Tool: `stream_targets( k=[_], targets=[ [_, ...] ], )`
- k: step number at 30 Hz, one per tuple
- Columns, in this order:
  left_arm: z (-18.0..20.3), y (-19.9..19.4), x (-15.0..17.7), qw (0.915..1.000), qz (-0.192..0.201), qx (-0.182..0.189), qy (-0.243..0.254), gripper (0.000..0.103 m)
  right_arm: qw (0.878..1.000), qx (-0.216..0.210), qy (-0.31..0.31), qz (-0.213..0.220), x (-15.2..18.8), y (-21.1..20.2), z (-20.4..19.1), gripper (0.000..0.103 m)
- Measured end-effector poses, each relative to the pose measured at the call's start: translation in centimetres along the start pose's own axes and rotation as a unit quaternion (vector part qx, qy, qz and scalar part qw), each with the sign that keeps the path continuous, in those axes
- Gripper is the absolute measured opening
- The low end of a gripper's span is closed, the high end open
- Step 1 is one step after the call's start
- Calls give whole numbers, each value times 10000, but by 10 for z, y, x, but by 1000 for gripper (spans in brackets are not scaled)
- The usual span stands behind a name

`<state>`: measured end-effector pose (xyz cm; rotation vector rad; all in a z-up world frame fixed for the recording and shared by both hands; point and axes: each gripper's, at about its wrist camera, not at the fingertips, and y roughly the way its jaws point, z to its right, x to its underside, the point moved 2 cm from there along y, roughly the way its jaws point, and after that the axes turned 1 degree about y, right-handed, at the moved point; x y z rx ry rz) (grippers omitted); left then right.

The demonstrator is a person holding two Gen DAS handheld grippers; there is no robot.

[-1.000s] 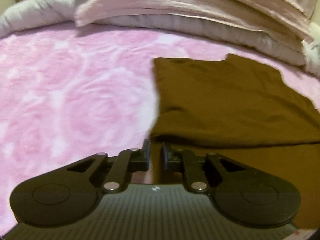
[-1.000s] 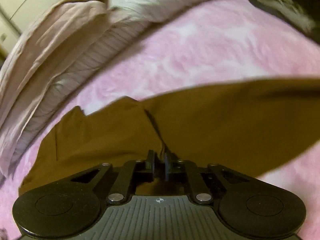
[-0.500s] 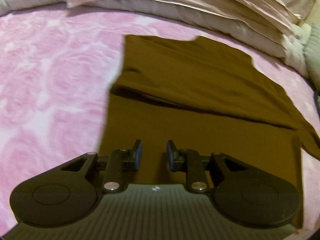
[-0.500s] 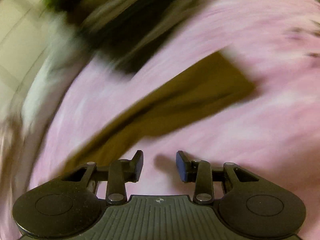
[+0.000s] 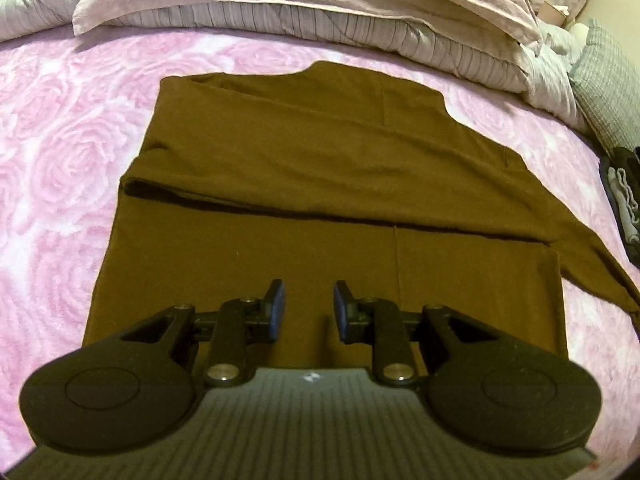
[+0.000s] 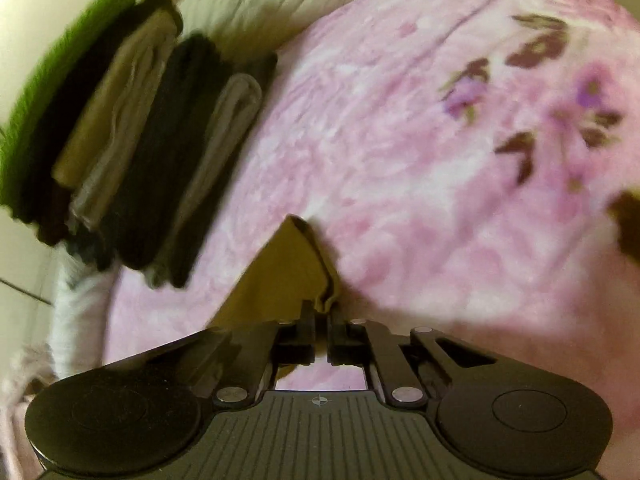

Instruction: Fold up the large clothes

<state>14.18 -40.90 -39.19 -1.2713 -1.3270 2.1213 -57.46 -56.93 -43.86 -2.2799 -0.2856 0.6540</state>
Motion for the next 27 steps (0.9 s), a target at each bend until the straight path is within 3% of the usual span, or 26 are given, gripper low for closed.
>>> stream_targets(
  k=[3, 6, 9, 12, 15, 18, 24, 25, 26, 27],
  targets=[
    [-8, -7, -4, 9999, 82, -52, -98, 21, 9959, 521, -697, 257, -1, -4, -44, 1],
    [-24, -14, -9, 9995, 161, -177, -220, 21, 9756, 685, -2002, 594, 17, -10, -128, 1],
    [-50, -22, -13, 9980, 244, -334, -472, 21, 9444, 131, -3203, 735, 63, -17, -224, 1],
    [-83, -31, -17, 9955, 363, -462, -744, 21, 9055, -736, -4112, 744, 138, -32, -311, 1],
    [-118, -41, -18, 9923, 459, -591, -990, 21, 8592, -1691, -4794, 577, 236, -57, -375, 1],
    [-153, -48, -16, 9879, 511, -723, -1272, 21, 8025, -2556, -5384, 285, 345, -91, -410, 1],
    [-215, -54, 1, 9771, 483, -969, -1833, 21, 6757, -3689, -6359, -541, 549, -129, -408, 1],
    [-223, -52, 6, 9756, 436, -998, -1906, 21, 6560, -3794, -6472, -828, 578, -127, -401, 11],
    [-229, -49, 10, 9746, 386, -1009, -1960, 21, 6388, -3830, -6554, -1254, 601, -122, -395, 33],
    [-234, -46, 15, 9739, 318, -1011, -2009, 21, 6275, -3746, -6593, -1767, 623, -116, -388, 44]
  ],
)
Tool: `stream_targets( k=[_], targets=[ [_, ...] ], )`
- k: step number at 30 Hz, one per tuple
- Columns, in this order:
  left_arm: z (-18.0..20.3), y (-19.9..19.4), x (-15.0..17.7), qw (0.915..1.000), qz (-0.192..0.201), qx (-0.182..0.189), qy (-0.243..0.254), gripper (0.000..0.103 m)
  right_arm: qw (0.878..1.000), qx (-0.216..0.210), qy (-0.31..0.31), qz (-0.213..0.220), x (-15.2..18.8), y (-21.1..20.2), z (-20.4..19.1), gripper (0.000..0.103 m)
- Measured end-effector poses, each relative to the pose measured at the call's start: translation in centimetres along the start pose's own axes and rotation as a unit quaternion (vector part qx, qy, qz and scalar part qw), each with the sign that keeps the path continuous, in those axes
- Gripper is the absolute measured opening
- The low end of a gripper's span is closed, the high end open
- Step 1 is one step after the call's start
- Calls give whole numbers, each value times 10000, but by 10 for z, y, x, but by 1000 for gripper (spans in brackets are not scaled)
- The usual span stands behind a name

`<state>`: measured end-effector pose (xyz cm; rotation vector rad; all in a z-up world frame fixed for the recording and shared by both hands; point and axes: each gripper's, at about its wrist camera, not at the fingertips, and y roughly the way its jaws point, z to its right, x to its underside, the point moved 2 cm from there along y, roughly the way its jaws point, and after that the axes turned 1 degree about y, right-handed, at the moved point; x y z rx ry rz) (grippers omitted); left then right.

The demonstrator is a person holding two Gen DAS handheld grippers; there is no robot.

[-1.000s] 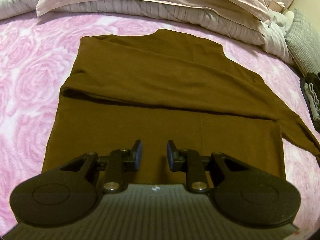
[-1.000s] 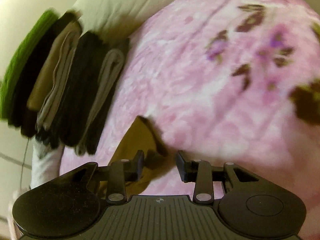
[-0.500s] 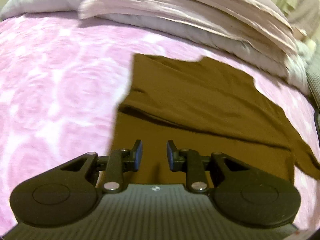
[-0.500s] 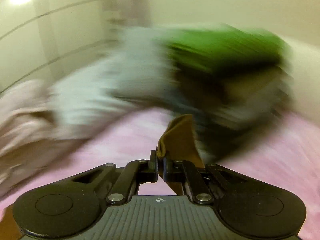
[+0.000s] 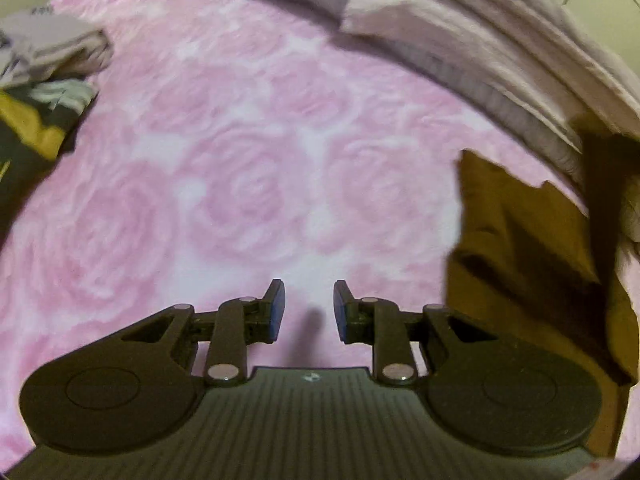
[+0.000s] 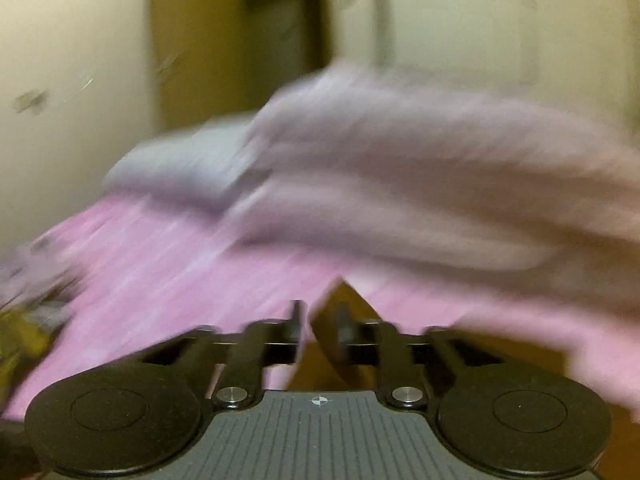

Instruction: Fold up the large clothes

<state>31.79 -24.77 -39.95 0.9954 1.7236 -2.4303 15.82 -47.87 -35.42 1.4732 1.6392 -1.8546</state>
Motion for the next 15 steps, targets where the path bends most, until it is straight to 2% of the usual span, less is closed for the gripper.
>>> stream_targets(
  k=[1, 3, 6, 8, 12, 15],
  targets=[
    [-4, 3, 3, 10000, -73, 1, -35, 21, 9988, -271, 169, -376, 11, 14, -9, 52],
    [-9, 9, 7, 9997, -176, 59, -134, 21, 9960, -465, 301, -695, 29, 25, -15, 52],
    [-8, 10, 7, 9993, -170, 245, -211, 21, 9958, -181, 192, -873, 51, 17, -1, 52],
    [-5, 11, 2, 9977, -201, 510, -410, 21, 9944, 36, 331, -1003, 67, 0, 32, 52],
    [17, 12, -15, 9878, -125, 1316, -826, 21, 9846, 1040, 573, -1284, 95, -28, 103, 52],
    [49, 21, -27, 9819, -125, 1743, -730, 21, 9699, 1692, 1013, -1425, 112, -50, 160, 52]
  ],
)
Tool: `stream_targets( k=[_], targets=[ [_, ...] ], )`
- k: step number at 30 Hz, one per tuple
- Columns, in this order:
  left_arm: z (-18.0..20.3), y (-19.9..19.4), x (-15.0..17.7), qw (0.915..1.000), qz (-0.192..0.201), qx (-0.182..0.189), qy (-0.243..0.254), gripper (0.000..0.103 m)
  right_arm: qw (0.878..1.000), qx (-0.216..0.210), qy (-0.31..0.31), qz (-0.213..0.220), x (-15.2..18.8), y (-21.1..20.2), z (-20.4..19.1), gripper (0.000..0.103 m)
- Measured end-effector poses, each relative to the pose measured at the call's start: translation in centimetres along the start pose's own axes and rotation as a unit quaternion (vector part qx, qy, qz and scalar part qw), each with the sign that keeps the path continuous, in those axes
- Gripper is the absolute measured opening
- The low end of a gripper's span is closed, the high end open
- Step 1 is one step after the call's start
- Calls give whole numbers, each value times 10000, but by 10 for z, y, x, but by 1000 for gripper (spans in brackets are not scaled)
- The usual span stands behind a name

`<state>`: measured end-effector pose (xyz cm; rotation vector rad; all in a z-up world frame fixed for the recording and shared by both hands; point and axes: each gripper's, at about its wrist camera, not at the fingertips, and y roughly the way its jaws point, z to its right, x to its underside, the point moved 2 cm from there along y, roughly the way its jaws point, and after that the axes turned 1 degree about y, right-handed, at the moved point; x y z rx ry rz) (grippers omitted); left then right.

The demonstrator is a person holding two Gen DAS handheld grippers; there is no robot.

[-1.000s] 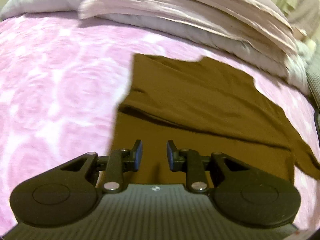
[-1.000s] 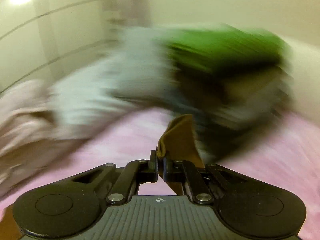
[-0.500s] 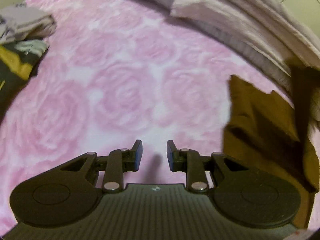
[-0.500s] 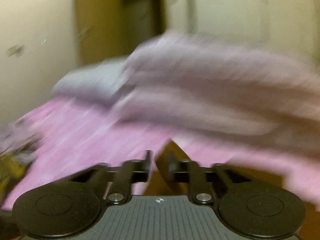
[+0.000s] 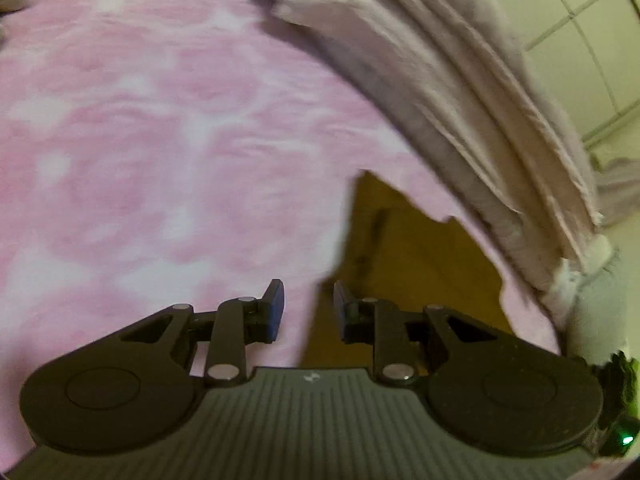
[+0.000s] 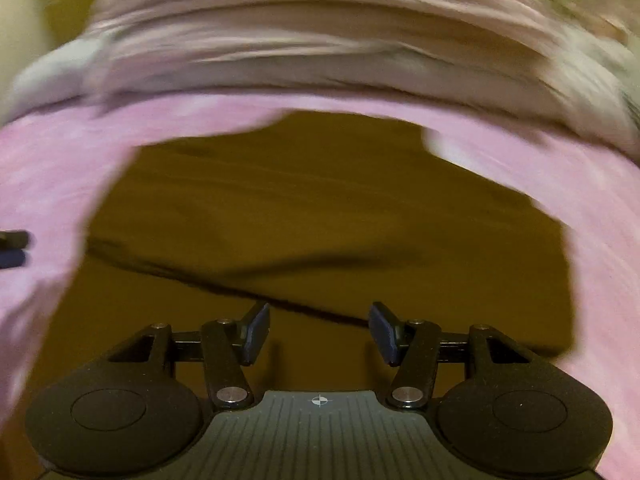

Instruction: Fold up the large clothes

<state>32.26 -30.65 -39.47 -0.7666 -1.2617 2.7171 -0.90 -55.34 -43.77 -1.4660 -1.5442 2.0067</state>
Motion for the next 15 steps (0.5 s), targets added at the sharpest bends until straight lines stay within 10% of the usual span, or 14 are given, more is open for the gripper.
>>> stream_targets(
  k=[15],
  targets=[
    [66, 78, 1, 9837, -384, -534, 1674, 20, 9952, 660, 722, -86, 24, -8, 82, 52]
  ],
)
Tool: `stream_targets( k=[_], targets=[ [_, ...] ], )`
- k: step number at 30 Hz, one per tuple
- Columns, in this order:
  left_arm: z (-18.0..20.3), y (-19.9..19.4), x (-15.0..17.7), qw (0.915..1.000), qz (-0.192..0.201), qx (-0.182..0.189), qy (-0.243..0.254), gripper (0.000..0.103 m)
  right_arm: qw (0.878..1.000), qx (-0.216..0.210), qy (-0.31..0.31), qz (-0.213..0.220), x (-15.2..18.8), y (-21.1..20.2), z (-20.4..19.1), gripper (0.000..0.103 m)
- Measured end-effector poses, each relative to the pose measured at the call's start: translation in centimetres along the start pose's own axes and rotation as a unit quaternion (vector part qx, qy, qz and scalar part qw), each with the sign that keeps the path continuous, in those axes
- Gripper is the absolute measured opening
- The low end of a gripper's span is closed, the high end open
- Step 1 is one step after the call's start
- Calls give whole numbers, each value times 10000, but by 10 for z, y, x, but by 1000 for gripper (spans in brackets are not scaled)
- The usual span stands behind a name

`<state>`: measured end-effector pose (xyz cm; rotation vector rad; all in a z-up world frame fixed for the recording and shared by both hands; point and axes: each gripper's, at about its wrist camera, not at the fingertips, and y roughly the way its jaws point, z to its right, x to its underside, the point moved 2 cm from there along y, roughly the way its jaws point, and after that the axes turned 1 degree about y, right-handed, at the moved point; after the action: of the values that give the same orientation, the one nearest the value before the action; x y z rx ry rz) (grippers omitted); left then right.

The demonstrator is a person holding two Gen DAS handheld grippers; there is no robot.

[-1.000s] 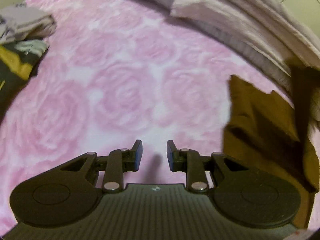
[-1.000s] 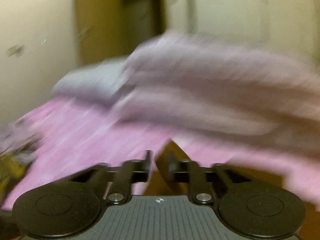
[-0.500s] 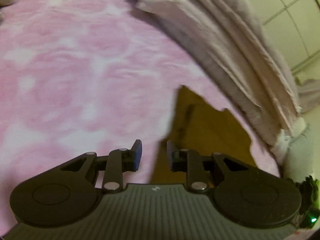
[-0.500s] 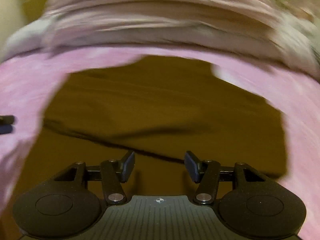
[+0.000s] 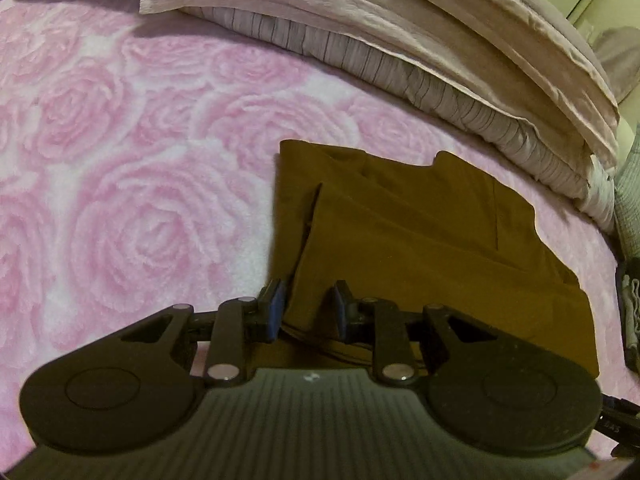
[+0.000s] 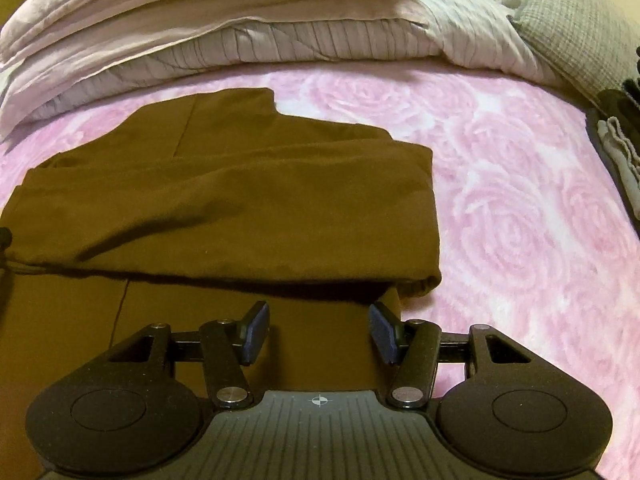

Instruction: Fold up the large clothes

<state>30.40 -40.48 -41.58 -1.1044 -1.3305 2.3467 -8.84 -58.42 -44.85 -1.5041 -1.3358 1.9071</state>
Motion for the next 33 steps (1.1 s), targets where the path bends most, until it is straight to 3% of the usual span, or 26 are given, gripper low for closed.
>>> stream_targets(
  k=[1, 2, 5, 9, 12, 18, 21, 24, 27, 30, 33],
  targets=[
    [1, -1, -1, 10000, 39, -27, 61, 4, 10000, 0, -9, 10, 2, -2, 1, 52],
    [2, -3, -1, 9999, 98, -14, 135, 0, 10000, 10, -16, 25, 2, -2, 1, 52],
    [6, -21, -7, 9986, 444, 84, 274, 0, 9999, 60, -32, 105, -1, -3, 3, 52],
    [-3, -49, -15, 9944, 959, -52, 434, 0, 9996, 63, -81, 254, -9, -6, 4, 52],
    [-22, -50, -18, 9932, 958, -450, 485, 0, 9994, -19, -161, 315, -15, -3, 0, 52],
    [-41, -44, -17, 9908, 1017, -653, 613, 0, 9990, -246, -351, 83, -22, 3, -15, 52],
    [-46, -36, -9, 9915, 844, -793, 600, 0, 9978, -617, -217, 118, -28, -10, -15, 52],
    [-63, -27, 1, 9943, 552, -905, 148, 7, 9941, -1031, 86, 316, -41, -22, -6, 52],
    [-83, -36, 13, 9921, 528, -523, -1014, 21, 9944, -909, 199, 492, -52, -18, 3, 52],
    [-95, -45, 26, 9751, 538, 74, -2151, 30, 9946, -819, 466, 426, -55, -11, 11, 52],
    [-98, -33, 32, 9550, 408, 534, -2887, 37, 9950, -740, 582, 324, -49, -8, 13, 52]
  ],
)
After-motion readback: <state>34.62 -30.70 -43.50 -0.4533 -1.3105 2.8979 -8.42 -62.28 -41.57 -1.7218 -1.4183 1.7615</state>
